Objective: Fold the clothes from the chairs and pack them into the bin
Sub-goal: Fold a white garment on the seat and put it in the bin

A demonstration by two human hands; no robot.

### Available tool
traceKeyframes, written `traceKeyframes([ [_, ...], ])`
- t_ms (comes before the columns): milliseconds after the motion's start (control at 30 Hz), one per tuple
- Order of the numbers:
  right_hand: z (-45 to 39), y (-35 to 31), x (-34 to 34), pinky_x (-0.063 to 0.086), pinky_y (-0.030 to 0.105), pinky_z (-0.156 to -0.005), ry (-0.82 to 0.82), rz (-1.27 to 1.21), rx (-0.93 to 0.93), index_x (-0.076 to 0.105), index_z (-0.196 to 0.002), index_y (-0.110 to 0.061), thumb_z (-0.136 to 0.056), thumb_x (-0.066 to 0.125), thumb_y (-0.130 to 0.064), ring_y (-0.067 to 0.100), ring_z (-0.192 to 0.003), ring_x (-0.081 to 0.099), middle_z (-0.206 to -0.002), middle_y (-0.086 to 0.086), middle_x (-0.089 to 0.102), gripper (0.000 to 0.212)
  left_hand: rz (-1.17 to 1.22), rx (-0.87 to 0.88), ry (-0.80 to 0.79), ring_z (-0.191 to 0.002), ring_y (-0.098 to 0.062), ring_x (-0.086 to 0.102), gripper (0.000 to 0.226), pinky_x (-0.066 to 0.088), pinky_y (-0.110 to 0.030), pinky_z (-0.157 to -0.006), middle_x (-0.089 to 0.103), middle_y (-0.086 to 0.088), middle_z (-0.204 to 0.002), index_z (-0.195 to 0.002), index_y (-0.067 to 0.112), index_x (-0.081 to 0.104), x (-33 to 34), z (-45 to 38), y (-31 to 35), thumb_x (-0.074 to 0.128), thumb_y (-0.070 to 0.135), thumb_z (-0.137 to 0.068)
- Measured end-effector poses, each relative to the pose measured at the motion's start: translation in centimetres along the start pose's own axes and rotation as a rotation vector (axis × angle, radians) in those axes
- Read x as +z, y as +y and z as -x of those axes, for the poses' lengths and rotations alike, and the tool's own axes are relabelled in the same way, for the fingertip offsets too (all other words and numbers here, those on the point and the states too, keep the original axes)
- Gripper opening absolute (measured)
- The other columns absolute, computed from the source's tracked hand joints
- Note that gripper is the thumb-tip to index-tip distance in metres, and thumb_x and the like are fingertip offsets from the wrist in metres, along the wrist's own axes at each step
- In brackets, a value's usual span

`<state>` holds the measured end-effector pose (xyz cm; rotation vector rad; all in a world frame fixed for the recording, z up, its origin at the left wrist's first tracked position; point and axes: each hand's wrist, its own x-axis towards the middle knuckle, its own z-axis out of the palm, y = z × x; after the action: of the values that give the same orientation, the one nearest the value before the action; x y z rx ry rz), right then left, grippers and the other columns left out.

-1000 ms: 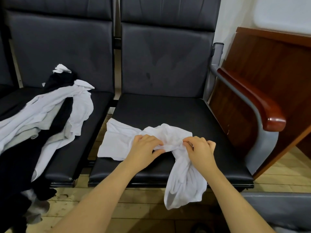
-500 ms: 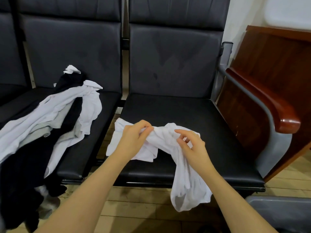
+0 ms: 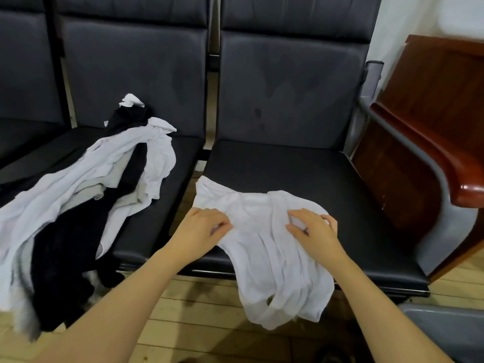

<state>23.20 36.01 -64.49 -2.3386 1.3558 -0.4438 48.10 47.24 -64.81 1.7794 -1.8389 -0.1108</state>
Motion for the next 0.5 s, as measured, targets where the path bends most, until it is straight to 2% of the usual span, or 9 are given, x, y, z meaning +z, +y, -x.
traceKeyframes([
  [100, 0.2, 0.4, -0.1, 0.002, 0.027, -0.112, 0.001, -0.046, 0.009, 0.048, -0.131, -0.033, -0.098, 0.046, -0.036, 0.004, -0.116, 0.045, -0.124, -0.016, 0.052, 0.033, -0.078, 0.027, -0.048, -0.079, -0.009, 0.056, 0.061, 0.037, -0.025, -0.088, 0.066, 0.010, -0.091, -0.106, 0.022, 0.064, -0.1, 0.7, 0.1, 0.028, 0.064, -0.081],
  [167, 0.3, 0.4, -0.4, 0.007, 0.028, -0.112, 0.069, -0.144, 0.067, 0.051, -0.128, -0.031, -0.098, 0.050, -0.029, -0.003, -0.095, 0.044, -0.113, -0.012, 0.053, 0.030, -0.112, 0.054, -0.042, -0.077, -0.013, 0.055, 0.052, 0.044, -0.029, -0.085, 0.065, 0.006, -0.088, -0.108, 0.021, 0.060, 0.2, 1.4, -0.2, 0.036, 0.060, -0.082],
  [200, 0.2, 0.6, -0.5, 0.009, 0.027, -0.111, 0.113, -0.138, 0.064, 0.052, -0.126, -0.031, -0.097, 0.051, -0.029, -0.004, -0.088, 0.044, -0.115, -0.010, 0.054, 0.029, -0.126, 0.087, -0.016, -0.078, -0.015, 0.056, 0.045, 0.047, -0.031, -0.084, 0.065, 0.004, -0.090, -0.103, 0.020, 0.060, 0.5, 1.7, -0.4, 0.040, 0.055, -0.083],
  [233, 0.2, 0.9, -0.4, 0.009, 0.026, -0.109, 0.130, -0.102, 0.057, 0.054, -0.123, -0.032, -0.096, 0.052, -0.030, -0.003, -0.090, 0.046, -0.118, -0.010, 0.055, 0.027, -0.154, 0.124, 0.032, -0.084, -0.017, 0.057, 0.037, 0.047, -0.033, -0.084, 0.065, 0.003, -0.096, -0.097, 0.019, 0.062, 0.8, 2.0, -0.7, 0.044, 0.049, -0.084],
  [300, 0.1, 1.2, 0.1, 0.006, 0.030, -0.108, 0.084, -0.018, 0.040, 0.056, -0.119, -0.034, -0.096, 0.052, -0.032, 0.007, -0.110, 0.048, -0.123, -0.011, 0.055, 0.024, -0.234, 0.157, 0.142, -0.095, -0.016, 0.050, 0.023, 0.042, -0.032, -0.081, 0.058, 0.001, -0.104, -0.086, 0.020, 0.065, 1.3, 2.4, -1.0, 0.055, 0.041, -0.083],
  [333, 0.1, 1.2, 0.3, 0.006, 0.031, -0.107, 0.058, 0.017, 0.035, 0.057, -0.117, -0.034, -0.096, 0.052, -0.032, 0.009, -0.117, 0.045, -0.123, -0.013, 0.055, 0.022, -0.275, 0.152, 0.182, -0.092, -0.016, 0.044, 0.018, 0.038, -0.031, -0.076, 0.055, -0.001, -0.100, -0.083, 0.019, 0.067, 1.4, 2.5, -1.0, 0.064, 0.037, -0.081],
  [400, -0.1, 0.9, 0.5, 0.006, 0.029, -0.102, 0.065, 0.040, 0.045, 0.062, -0.108, -0.033, -0.095, 0.053, -0.029, 0.009, -0.117, 0.042, -0.114, -0.015, 0.055, 0.017, -0.326, 0.142, 0.226, -0.080, -0.015, 0.041, 0.016, 0.035, -0.028, -0.066, 0.053, -0.003, -0.085, -0.079, 0.015, 0.069, 1.4, 2.7, -1.0, 0.074, 0.030, -0.077],
  [500, -0.1, 0.1, 0.7, 0.007, 0.026, -0.090, 0.107, 0.086, 0.023, 0.066, -0.093, -0.037, -0.095, 0.053, -0.031, 0.005, -0.103, 0.039, -0.099, -0.021, 0.050, 0.014, -0.332, 0.044, 0.232, -0.064, -0.018, 0.055, 0.034, 0.040, -0.026, -0.056, 0.057, 0.000, -0.070, -0.071, 0.014, 0.066, 1.4, 3.1, -0.5, 0.052, 0.042, -0.085],
])
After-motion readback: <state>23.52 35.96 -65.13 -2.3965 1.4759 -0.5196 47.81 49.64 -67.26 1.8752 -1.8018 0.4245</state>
